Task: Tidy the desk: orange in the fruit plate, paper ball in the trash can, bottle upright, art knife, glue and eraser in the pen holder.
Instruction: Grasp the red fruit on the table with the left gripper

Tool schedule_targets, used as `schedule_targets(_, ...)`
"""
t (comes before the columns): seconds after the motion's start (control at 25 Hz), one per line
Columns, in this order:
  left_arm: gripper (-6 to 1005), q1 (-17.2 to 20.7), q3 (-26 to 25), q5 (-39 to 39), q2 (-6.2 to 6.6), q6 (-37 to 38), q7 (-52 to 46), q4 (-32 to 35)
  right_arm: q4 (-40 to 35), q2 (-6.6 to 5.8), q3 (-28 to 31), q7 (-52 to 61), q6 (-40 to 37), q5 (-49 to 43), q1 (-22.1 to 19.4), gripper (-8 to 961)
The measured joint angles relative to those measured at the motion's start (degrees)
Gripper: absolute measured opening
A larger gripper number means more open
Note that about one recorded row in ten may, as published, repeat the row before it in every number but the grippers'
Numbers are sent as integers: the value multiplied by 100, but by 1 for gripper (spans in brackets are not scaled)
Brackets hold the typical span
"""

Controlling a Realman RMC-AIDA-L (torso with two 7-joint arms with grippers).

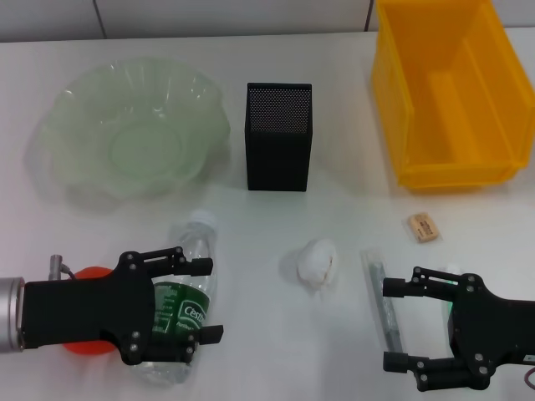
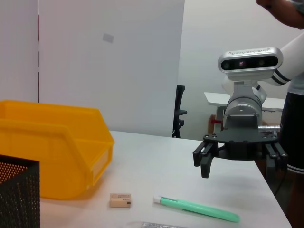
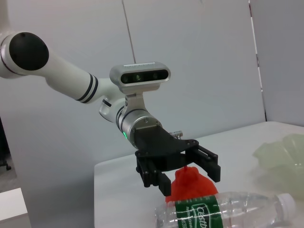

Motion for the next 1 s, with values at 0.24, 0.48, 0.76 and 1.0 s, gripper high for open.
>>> schedule_targets(0.24,776,44,0,1,11,6,-1,2,39,5,12,-66,-4,3,14,840)
schedule_targets(0.48,754,216,-420,-8,40,59,36,150,62,4,41,-69,40,12,32,840)
schedule_targets(0.76,729,748,-1454,30,280,12,25,193,66,3,56,-69,59,50,35,839)
schedule_targets(1.0,708,1111,-1541,62,405,-206,-6,41,64,3,40,-69,70,74,76,839)
